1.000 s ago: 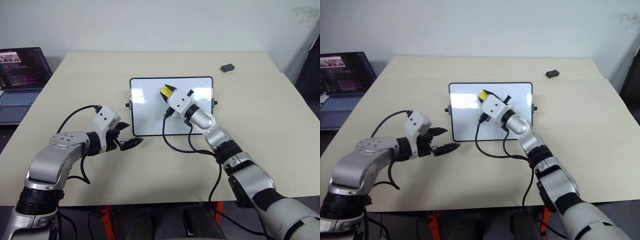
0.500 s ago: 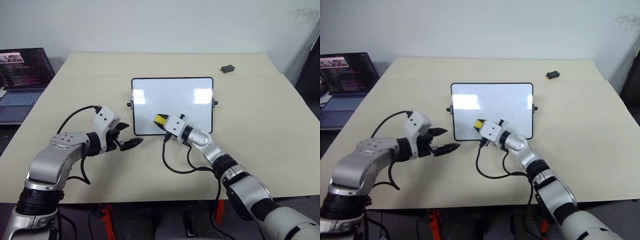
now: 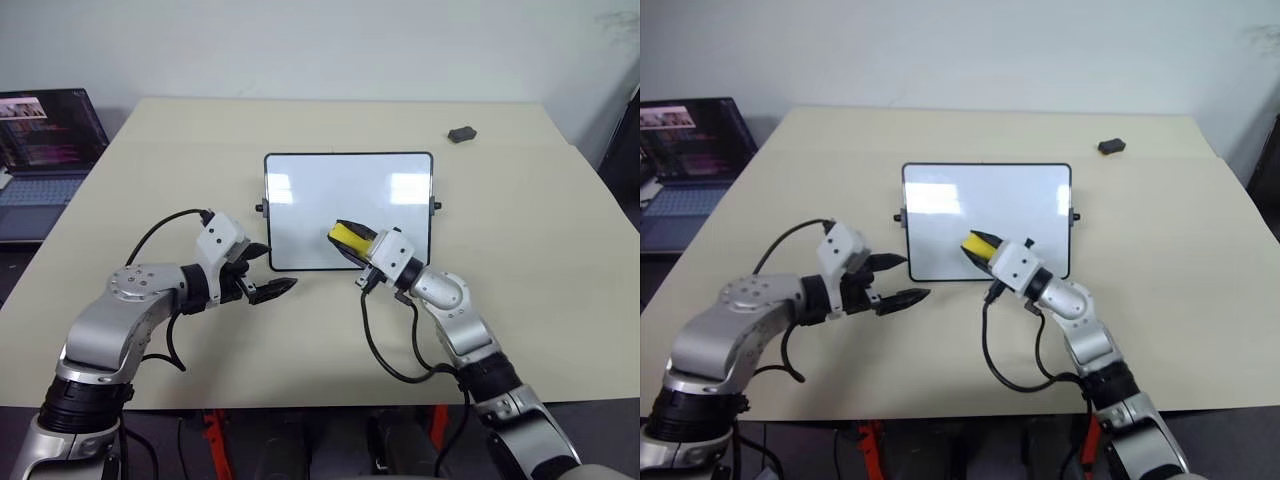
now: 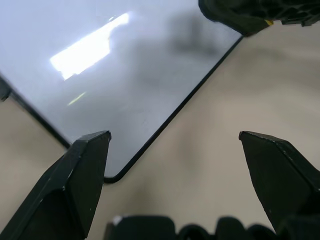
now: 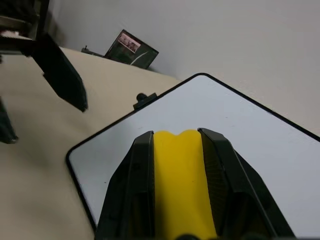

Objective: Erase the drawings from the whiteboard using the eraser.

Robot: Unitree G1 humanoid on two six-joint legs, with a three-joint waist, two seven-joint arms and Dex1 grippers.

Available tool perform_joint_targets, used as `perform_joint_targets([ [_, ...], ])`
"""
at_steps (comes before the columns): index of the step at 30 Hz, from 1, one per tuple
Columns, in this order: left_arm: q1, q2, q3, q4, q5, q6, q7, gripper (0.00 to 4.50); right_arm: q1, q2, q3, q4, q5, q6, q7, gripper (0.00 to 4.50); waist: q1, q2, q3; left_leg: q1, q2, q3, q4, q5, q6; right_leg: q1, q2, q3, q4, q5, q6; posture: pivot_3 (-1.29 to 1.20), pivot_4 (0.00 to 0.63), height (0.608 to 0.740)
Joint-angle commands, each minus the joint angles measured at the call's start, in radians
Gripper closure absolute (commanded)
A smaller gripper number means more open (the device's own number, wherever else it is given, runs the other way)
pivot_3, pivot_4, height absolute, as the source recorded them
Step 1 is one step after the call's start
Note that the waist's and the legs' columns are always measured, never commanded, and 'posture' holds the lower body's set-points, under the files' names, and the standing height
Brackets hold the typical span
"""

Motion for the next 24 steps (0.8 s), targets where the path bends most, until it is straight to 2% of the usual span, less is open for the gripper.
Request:
perform_joint_targets([
  [1,-0.024,-0.007,-0.012,-0.065,-0.029,-0.038,-0.04,0.0,0.112,0.015,-0.117,-0.284,0.116,0.241,-0.086,3.53,0.006,0.0,0.0,0.0,0.0,0.0,0.0,0.0,0.0,0.0,0.0,0.0,0.0,0.0,0.0,0.0,0.15,0.74],
  [6,-0.13,-0.037,-0.097,-0.038,-0.001,-0.111,-0.097,0.0,0.229,-0.008,-0.282,-0.437,0.184,0.535,-0.191,3.53,0.012,0.0,0.0,0.002,-0.001,0.0,0.002,0.001,0.0,0.002,0.0,0.0,0.0,0.0,0.001,0.0,0.15,0.74],
  [12,-0.25,-0.1,-0.223,0.091,0.037,-0.209,-0.211,0.0,0.291,-0.031,-0.396,-0.525,0.209,0.81,-0.293,3.53,0.006,0.0,0.0,0.004,-0.001,0.002,0.001,0.001,0.001,0.004,0.001,0.001,0.0,-0.002,0.004,0.0,0.15,0.74],
  [15,-0.301,-0.138,-0.286,0.149,0.065,-0.241,-0.261,0.0,0.287,-0.037,-0.453,-0.517,0.196,0.848,-0.344,3.53,0.007,0.0,0.0,0.003,-0.001,0.003,0.001,0.001,0.001,0.003,0.001,0.001,0.0,-0.002,0.004,0.0,0.15,0.74],
  [19,-0.409,-0.252,-0.375,0.25,0.115,-0.304,-0.304,0.0,0.238,-0.057,-0.549,-0.437,0.216,0.896,-0.384,3.53,0.01,0.0,0.0,0.002,-0.002,0.003,0.002,0.001,0.001,0.003,0.002,0.001,0.0,-0.002,0.004,0.0,0.15,0.74],
  [24,-0.446,-0.333,-0.43,0.263,0.136,-0.325,-0.336,0.0,0.217,-0.061,-0.594,-0.395,0.257,0.941,-0.381,3.53,0.004,0.001,0.0,0.002,-0.002,0.003,0.001,0.001,0.001,0.003,0.005,0.002,-0.001,-0.001,0.003,0.0,0.15,0.74],
])
